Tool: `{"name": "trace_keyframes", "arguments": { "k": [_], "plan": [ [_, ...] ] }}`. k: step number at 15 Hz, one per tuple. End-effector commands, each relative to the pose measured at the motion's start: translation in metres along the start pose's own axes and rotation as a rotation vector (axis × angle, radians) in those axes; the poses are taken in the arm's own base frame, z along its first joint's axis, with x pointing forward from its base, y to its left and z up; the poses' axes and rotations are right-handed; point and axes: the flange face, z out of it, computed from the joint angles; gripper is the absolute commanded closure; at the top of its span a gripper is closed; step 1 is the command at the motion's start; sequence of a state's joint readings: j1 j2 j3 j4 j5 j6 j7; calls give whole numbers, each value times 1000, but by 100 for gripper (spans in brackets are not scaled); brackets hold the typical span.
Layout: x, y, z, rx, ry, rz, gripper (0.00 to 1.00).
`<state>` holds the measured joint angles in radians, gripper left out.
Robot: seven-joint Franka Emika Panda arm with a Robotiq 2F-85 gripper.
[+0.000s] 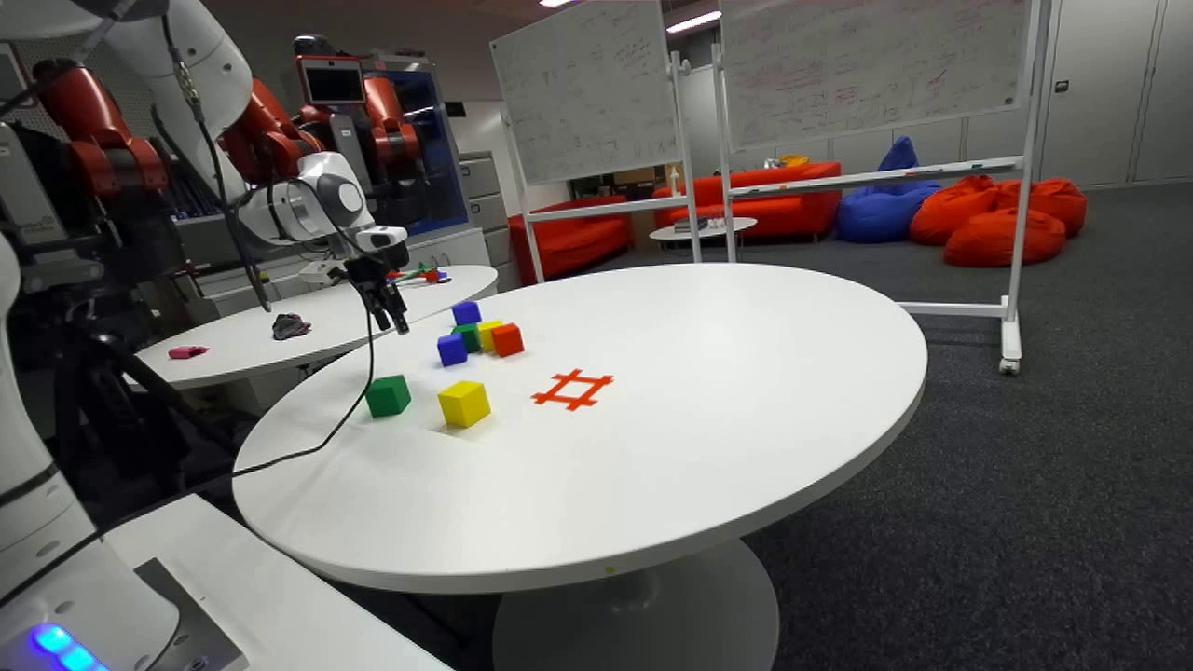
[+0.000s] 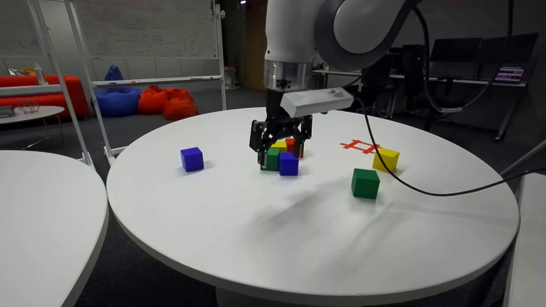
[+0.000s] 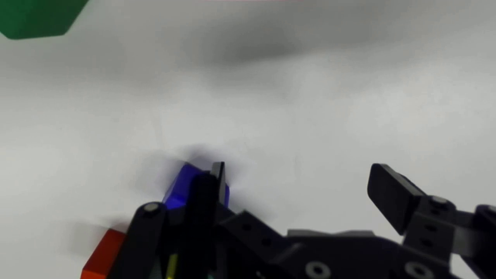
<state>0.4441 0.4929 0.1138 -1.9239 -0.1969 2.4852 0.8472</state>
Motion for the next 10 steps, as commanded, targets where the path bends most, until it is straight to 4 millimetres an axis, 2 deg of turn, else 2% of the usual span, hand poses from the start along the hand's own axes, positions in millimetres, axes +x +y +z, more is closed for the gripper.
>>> {"name": "trace_keyframes", "arguments": {
  "k": [1,10],
  "plan": [
    [-1,0,1,-5,-17,11,0],
    [-1,1,0,1,-27,30,0]
  ]
}}
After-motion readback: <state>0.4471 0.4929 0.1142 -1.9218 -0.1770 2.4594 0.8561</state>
